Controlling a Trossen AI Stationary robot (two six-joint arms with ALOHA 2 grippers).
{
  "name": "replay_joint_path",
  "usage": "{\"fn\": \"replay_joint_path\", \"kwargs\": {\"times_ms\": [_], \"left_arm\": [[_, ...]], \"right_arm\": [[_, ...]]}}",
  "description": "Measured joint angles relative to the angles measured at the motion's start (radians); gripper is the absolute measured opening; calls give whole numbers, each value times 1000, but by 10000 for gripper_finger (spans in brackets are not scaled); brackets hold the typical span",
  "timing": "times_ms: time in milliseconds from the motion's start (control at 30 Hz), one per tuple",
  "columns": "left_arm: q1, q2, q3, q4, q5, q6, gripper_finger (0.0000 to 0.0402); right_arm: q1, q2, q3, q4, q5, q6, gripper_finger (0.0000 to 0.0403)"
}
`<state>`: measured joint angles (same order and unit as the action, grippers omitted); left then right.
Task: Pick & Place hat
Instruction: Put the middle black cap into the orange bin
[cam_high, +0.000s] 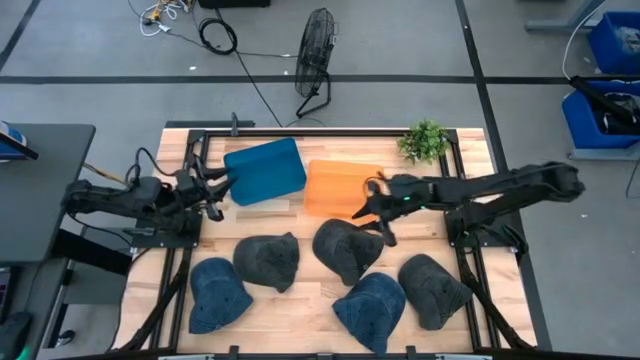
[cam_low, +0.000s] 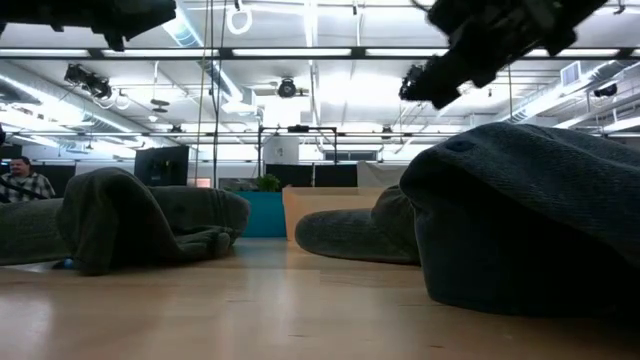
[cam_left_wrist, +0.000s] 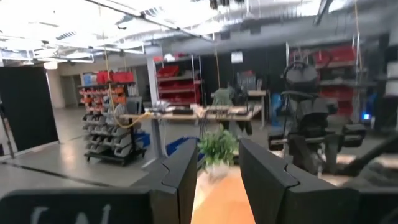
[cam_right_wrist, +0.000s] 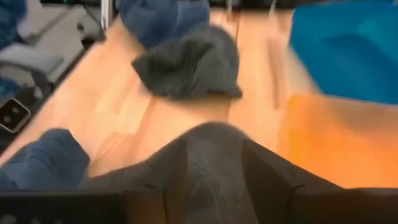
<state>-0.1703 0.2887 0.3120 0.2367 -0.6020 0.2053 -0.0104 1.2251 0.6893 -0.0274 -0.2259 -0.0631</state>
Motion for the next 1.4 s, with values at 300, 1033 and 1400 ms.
{"fn": "replay_joint_path", "kwargs": {"times_ms": [300,1033,1400], "left_arm": [[0,90,6,-18,0,13,122],[0,137,5,-33,0,68,122],[0,138,5,-32,0,68,122]], "right_arm": [[53,288,177,-257,1,-196,206],[67,432,192,-251,113,-324,26],[69,432,401,-344,112,-239,10]]}}
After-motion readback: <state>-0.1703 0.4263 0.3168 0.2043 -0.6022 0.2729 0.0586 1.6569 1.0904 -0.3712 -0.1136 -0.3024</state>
